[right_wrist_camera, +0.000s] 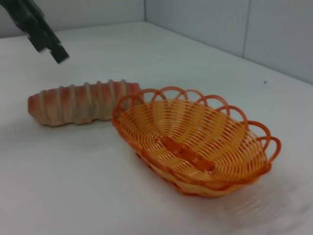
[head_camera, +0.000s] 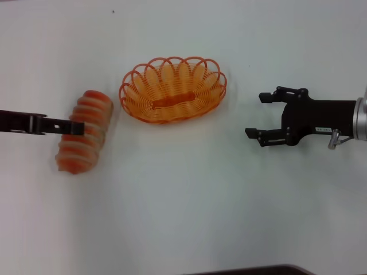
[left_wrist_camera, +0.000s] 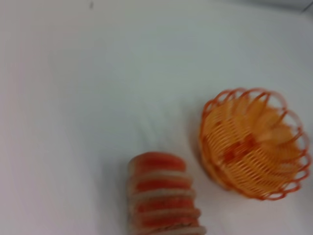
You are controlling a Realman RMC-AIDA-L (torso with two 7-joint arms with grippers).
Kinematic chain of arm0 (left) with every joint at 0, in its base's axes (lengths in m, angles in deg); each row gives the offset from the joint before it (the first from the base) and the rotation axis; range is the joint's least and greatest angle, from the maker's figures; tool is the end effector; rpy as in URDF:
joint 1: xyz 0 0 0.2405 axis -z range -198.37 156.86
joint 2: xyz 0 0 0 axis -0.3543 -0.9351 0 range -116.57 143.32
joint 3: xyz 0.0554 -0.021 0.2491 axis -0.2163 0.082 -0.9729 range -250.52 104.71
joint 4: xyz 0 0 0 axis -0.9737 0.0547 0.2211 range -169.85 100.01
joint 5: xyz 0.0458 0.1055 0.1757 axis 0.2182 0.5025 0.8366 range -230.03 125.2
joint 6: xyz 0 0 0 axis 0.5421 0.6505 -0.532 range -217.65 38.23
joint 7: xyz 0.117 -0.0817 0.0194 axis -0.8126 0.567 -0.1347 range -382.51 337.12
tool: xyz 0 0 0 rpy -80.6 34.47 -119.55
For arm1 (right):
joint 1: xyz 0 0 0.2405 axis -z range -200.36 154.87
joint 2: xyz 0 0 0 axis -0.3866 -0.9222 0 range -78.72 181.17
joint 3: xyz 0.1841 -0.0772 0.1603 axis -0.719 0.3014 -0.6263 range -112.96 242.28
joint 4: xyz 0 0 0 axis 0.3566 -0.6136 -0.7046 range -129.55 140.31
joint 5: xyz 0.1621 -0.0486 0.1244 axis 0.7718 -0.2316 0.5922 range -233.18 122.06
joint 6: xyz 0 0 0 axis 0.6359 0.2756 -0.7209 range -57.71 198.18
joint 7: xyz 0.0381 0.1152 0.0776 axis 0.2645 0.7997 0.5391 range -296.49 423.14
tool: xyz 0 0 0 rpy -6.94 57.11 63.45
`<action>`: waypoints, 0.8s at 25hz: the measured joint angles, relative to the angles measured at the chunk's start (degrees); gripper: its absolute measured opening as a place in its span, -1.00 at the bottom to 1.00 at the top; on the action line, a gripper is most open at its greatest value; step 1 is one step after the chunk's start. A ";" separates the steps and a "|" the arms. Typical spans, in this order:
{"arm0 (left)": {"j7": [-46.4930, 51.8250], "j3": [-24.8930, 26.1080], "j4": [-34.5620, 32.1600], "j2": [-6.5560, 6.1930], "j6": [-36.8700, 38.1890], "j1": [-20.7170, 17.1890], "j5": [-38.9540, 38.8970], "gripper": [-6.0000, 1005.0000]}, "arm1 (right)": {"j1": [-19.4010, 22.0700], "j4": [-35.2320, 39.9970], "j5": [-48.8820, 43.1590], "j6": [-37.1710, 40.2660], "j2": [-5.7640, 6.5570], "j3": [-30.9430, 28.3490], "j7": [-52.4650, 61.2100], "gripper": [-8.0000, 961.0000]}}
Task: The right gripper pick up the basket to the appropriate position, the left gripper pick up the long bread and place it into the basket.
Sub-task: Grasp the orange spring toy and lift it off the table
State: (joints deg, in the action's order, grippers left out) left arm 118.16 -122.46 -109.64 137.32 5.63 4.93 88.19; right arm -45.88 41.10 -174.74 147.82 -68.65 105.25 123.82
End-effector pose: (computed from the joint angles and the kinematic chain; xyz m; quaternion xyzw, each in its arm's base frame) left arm -0.2491 0.3207 0.0378 -0.8401 -0.5223 -0.0200 0.1450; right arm 0.3267 0.3012 -0.0178 -0.9569 0.1535 0.1239 0.2132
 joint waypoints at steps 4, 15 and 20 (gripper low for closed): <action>6.81 -8.47 -2.76 0.17 -2.41 -0.06 3.08 0.87 | 0.14 -0.03 0.00 1.32 -0.01 0.02 -1.23 0.94; 23.02 -25.70 -6.13 0.41 -8.67 0.89 13.76 0.87 | 0.45 0.09 0.01 1.19 0.08 -0.28 -1.90 0.94; 23.74 -26.15 -5.85 0.50 -9.37 1.23 13.54 0.85 | 0.49 -0.01 0.01 1.14 0.08 -0.43 -2.13 0.94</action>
State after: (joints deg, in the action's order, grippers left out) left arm 141.90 -148.60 -115.49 137.82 -3.75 6.16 101.73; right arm -45.39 41.09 -174.74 148.96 -68.57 104.82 121.70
